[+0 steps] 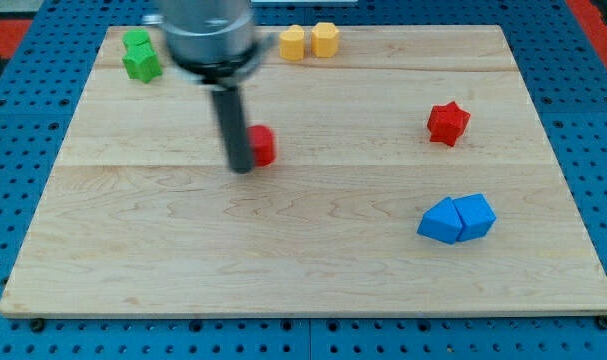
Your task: Push the red circle into red star
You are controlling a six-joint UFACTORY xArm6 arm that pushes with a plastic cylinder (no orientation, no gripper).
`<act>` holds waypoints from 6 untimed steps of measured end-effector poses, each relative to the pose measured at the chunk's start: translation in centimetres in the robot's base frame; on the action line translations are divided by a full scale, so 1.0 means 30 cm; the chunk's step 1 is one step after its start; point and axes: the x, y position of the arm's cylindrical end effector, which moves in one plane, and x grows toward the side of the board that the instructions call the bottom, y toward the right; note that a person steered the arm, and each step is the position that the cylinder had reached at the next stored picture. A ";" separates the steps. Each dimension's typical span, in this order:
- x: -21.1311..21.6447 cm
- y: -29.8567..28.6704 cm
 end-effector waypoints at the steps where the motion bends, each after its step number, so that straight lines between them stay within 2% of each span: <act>1: -0.059 0.021; 2: -0.152 -0.052; 4: -0.134 0.531; 6: -0.041 0.312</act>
